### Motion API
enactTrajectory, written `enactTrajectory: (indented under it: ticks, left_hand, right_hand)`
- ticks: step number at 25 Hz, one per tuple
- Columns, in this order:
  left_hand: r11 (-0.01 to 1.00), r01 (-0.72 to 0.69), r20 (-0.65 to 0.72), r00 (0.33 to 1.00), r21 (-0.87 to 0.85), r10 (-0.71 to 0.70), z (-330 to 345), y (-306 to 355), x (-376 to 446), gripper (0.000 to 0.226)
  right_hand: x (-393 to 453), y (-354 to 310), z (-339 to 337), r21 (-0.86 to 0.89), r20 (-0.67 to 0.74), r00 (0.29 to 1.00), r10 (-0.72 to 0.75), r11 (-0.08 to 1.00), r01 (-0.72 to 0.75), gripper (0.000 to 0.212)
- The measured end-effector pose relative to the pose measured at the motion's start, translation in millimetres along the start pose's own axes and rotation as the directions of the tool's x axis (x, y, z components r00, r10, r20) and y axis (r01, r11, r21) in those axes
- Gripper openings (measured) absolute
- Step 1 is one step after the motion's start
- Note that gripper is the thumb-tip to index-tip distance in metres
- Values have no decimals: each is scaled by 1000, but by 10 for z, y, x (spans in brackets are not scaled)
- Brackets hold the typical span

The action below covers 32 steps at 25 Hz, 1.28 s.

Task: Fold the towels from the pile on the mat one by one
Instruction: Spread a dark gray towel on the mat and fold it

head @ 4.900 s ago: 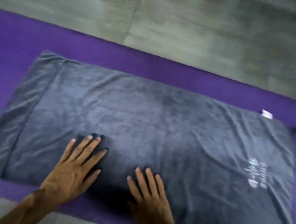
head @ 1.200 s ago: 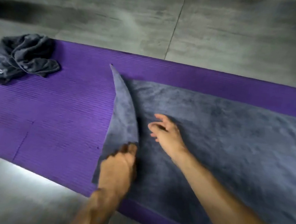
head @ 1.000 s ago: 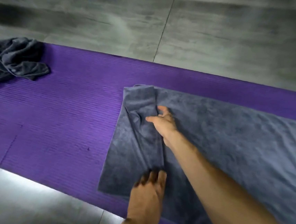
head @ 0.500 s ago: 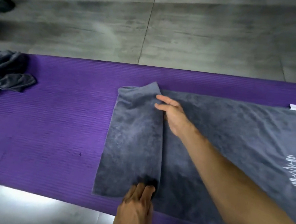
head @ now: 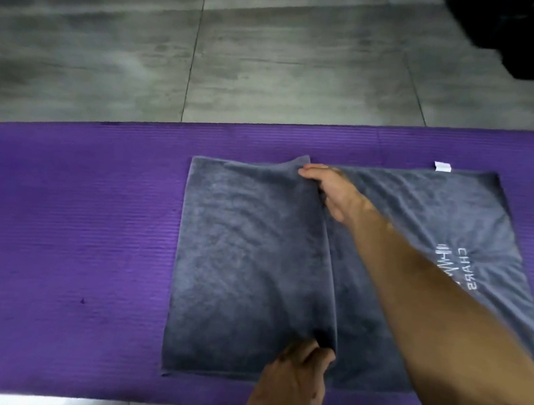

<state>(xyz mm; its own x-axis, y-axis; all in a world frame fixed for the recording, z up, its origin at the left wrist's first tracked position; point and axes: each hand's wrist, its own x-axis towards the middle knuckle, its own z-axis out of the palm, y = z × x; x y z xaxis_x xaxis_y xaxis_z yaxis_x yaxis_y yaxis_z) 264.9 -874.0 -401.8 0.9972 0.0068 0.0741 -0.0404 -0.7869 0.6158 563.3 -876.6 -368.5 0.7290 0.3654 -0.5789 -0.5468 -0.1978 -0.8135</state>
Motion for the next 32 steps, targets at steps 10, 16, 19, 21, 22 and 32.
enactTrajectory:
  ticks: [10, 16, 19, 21, 22, 32]
  left_hand:
    - [977, 64, 103, 994, -202, -44, 306, 504, 263, 32]
    - [936, 322, -47, 942, -144, -331, 76, -226, 111, 31]
    - [938, 337, -271, 913, 77, -305, -287, -998, -436, 31]
    - [955, 241, -262, 946, 171, -192, -452, -1238, -731, 29]
    - [960, 214, -234, 957, 180, -169, -471, -1263, -781, 28]
    - [685, 725, -301, 640, -66, -707, -513, -1198, -759, 59]
  right_hand:
    - [32, 129, -810, 114, -184, 980, -79, 988, 101, 43]
    - [-221, 878, -324, -809, 142, 741, -656, 355, 469, 50]
    - [-265, 1179, -11, -923, 297, 804, -516, 62, 380, 60]
    - [-8, 1046, 10, -974, 190, 852, -488, 18, 228, 63]
    - [126, 933, -32, -989, 116, 885, -452, 33, 147, 63]
    - [220, 419, 1549, -953, 196, 840, -506, 102, 284, 41]
